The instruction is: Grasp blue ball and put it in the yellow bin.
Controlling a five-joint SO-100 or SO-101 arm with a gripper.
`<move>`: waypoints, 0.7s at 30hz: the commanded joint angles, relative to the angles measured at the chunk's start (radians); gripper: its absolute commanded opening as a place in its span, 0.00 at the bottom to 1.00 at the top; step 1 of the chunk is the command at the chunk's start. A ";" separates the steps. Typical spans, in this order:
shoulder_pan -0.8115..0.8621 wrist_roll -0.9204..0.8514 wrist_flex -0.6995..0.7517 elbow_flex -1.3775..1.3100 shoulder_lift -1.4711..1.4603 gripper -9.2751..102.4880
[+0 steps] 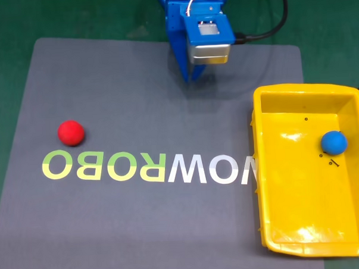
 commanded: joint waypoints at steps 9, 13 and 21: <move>0.071 -0.009 0.095 0.072 0.015 0.08; 0.074 0.014 0.115 0.107 0.015 0.08; 0.071 0.072 0.215 0.118 0.017 0.08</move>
